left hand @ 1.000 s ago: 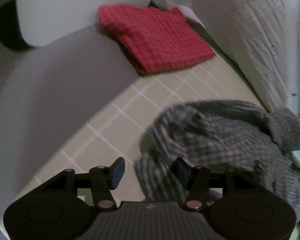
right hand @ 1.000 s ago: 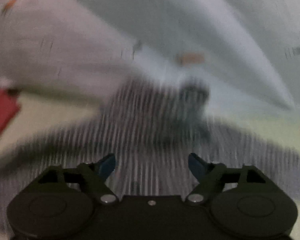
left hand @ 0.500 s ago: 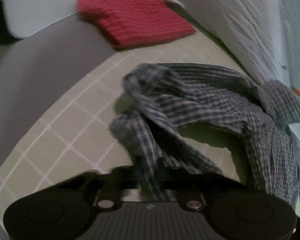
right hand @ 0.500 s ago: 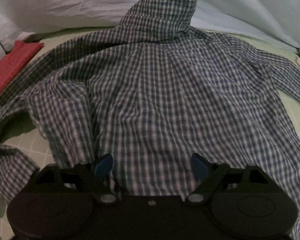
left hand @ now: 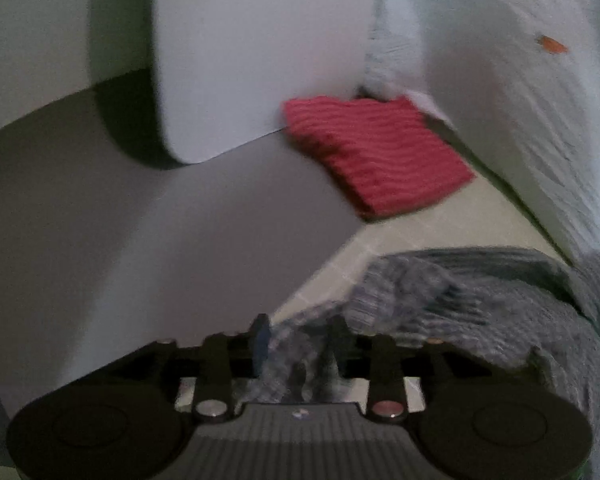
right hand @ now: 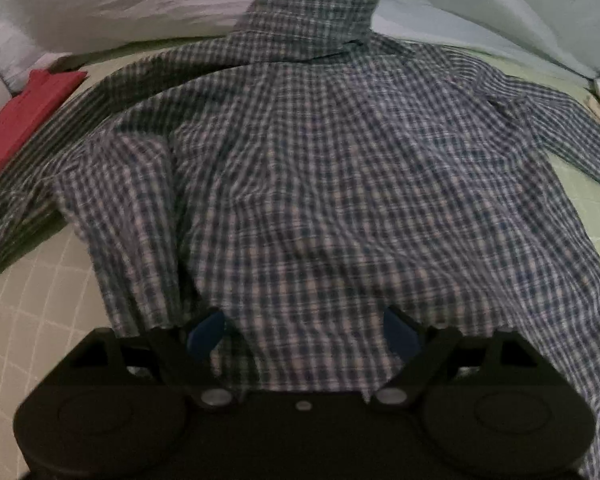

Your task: Fold clothes

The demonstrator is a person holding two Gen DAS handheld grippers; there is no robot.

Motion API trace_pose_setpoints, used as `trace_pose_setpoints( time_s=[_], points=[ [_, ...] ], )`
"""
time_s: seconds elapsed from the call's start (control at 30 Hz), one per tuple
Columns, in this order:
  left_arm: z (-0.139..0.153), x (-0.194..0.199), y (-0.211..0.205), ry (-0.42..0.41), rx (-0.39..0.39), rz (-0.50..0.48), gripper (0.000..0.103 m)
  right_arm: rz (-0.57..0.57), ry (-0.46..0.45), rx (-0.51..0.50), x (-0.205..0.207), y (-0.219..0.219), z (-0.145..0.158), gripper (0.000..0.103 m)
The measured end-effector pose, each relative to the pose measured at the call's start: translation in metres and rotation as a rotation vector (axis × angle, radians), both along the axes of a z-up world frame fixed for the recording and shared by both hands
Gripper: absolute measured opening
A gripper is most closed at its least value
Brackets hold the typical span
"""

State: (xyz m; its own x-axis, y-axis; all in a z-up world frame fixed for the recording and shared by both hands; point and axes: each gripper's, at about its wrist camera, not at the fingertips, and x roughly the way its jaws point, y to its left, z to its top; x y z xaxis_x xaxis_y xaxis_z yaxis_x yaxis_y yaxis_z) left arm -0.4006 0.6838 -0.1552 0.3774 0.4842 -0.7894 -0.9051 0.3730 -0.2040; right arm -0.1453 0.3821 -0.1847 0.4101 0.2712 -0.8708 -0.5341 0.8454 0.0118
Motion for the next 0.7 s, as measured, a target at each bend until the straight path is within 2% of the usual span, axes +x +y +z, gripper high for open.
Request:
trace_pose_setpoints(
  time_s=[0.07, 0.13, 0.3, 0.37, 0.4, 0.43, 0.5, 0.6, 0.7],
  points=[
    [-0.004, 0.007, -0.007, -0.035, -0.03, -0.074, 0.048, 0.017, -0.004, -0.005, -0.002, 0.003, -0.001, 0.089],
    [-0.015, 0.019, -0.013, -0.014, -0.071, -0.115, 0.048, 0.027, -0.003, -0.01, -0.004, 0.006, -0.003, 0.089],
    [-0.041, 0.032, -0.02, 0.107, -0.108, -0.117, 0.048, 0.036, 0.004, -0.023, -0.007, 0.007, -0.007, 0.089],
    [-0.047, 0.029, -0.019, 0.141, -0.109, -0.122, 0.042, 0.034, 0.009, -0.029, -0.008, 0.006, -0.008, 0.09],
    [-0.047, 0.027, -0.016, 0.144, -0.112, -0.124, 0.027, 0.032, 0.013, -0.031, -0.008, 0.005, -0.009, 0.09],
    [-0.046, 0.024, -0.013, 0.145, -0.116, -0.127, 0.006, 0.029, 0.017, -0.033, -0.009, 0.005, -0.011, 0.09],
    [-0.042, 0.018, -0.001, 0.104, -0.138, -0.126, 0.003, 0.021, 0.023, -0.038, -0.009, 0.005, -0.013, 0.09],
    [-0.024, 0.001, 0.019, 0.063, -0.059, -0.087, 0.003, 0.02, 0.023, -0.042, -0.008, 0.006, -0.013, 0.091],
    [-0.01, -0.019, 0.053, 0.025, 0.002, 0.015, 0.003, 0.027, 0.02, -0.045, -0.008, 0.008, -0.014, 0.092]
  ],
)
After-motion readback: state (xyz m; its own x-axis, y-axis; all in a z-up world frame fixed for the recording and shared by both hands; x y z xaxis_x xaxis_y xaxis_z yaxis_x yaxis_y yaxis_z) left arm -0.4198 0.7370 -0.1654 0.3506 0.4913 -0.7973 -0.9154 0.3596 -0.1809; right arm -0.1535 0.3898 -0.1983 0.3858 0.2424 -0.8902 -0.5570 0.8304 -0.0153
